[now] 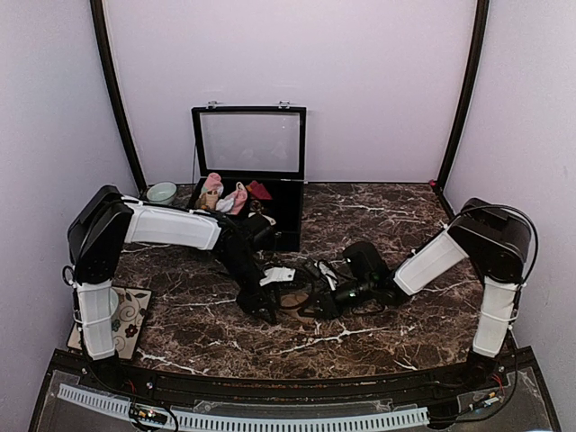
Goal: Roll the socks
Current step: Roll the sock at the center of the board.
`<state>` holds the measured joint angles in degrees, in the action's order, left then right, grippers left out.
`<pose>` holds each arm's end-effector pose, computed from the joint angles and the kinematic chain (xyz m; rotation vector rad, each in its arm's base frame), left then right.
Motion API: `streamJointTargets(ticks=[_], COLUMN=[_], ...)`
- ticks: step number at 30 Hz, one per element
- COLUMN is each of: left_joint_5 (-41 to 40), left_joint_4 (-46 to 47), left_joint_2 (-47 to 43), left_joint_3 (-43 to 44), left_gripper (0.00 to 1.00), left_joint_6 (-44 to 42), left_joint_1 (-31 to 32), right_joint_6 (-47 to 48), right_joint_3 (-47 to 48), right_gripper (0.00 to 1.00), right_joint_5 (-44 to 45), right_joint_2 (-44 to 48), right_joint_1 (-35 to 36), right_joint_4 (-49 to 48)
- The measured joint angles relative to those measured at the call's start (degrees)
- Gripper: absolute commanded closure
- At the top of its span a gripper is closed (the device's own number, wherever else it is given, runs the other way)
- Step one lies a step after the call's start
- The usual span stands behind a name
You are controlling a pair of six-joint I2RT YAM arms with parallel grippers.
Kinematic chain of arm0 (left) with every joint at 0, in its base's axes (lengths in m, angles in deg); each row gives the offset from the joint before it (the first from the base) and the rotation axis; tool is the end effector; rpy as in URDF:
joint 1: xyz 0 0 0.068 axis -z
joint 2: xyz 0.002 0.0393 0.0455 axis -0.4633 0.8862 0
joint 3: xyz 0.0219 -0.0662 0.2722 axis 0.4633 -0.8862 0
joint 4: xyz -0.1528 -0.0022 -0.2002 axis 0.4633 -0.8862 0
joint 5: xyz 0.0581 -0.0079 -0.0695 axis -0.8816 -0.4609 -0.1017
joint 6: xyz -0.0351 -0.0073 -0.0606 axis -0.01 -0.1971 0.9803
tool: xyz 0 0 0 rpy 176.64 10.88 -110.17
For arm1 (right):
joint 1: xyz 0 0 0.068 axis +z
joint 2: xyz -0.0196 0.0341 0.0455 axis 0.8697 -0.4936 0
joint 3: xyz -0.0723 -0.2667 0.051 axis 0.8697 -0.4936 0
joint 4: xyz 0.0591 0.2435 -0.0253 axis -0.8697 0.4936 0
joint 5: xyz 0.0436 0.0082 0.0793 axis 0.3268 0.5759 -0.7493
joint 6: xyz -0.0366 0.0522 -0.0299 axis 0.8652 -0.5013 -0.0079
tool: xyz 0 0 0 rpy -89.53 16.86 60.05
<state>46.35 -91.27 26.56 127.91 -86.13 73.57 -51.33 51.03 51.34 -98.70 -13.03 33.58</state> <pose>0.2449 -0.3026 0.1520 2.0263 1.8458 -0.9106 0.2082 0.2788 0.0987 -0.9630 2.2656 1.3263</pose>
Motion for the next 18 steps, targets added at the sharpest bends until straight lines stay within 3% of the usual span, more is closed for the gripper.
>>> streamJointTargets(ticks=[18], left_joint_5=[-7.1], left_joint_4=[2.2], left_joint_2=[0.1], left_joint_3=[4.7], left_gripper=[0.46], left_joint_6=[-7.8], left_joint_1=[5.9], right_joint_6=[-3.5], right_joint_3=[2.8], right_gripper=[1.00], right_joint_5=[-13.2], right_joint_2=[-4.2], right_joint_1=[-4.9], right_joint_4=[3.5])
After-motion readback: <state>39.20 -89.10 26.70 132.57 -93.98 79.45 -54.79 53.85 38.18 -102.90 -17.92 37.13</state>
